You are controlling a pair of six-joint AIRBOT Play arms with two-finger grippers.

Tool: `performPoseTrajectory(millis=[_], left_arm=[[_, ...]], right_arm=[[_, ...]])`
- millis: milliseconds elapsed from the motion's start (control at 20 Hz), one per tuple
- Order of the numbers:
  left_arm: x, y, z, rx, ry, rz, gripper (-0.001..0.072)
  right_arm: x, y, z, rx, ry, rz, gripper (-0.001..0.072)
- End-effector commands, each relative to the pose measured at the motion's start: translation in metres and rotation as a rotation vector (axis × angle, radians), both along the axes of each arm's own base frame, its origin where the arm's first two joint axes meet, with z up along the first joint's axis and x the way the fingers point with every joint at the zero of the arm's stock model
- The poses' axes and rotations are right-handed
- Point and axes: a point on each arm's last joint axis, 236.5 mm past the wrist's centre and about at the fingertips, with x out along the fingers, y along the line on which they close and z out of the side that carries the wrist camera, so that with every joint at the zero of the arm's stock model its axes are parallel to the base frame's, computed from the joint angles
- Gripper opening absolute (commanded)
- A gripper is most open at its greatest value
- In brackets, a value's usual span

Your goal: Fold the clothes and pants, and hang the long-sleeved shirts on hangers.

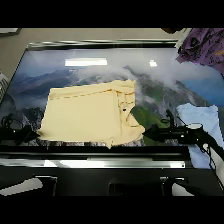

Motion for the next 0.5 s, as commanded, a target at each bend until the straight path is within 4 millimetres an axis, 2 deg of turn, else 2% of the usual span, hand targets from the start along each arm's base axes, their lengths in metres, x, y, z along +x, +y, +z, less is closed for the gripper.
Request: performPoseTrajectory(millis=[0, 50, 100, 200, 300, 350, 450], left_arm=[[0.058, -0.005, 0.047, 0.089, -0.120, -0.053, 0.0013], [0.082, -0.008, 0.069, 0.127, -0.180, -0.073, 0.0013], [0.108, -0.011, 0.098, 0.167, -0.254, -0.095, 0.0013], [0.153, -0.017, 0.168, 0.246, -0.422, -0.109, 0.0013], [0.188, -0.016, 0.260, 0.374, -0.621, -0.103, 0.0012], [0.197, -0.014, 0.312, 0.456, -0.727, -0.099, 0.0012], [0.193, -0.017, 0.409, 0.580, -0.912, -0.064, 0.0013]], right_arm=[[0.033, 0.016, 0.027, -0.118, -0.113, 0.112, 0.0022], [0.054, 0.021, 0.041, -0.191, -0.174, 0.125, 0.0022], [0.084, 0.026, 0.064, -0.257, -0.266, 0.113, 0.0022], [0.139, 0.027, 0.129, -0.373, -0.457, 0.055, 0.0023], [0.180, 0.012, 0.224, -0.492, -0.664, -0.023, 0.0023], [0.189, 0.002, 0.272, -0.542, -0.759, -0.053, 0.0023], [0.186, -0.016, 0.372, -0.610, -0.939, -0.115, 0.0023]])
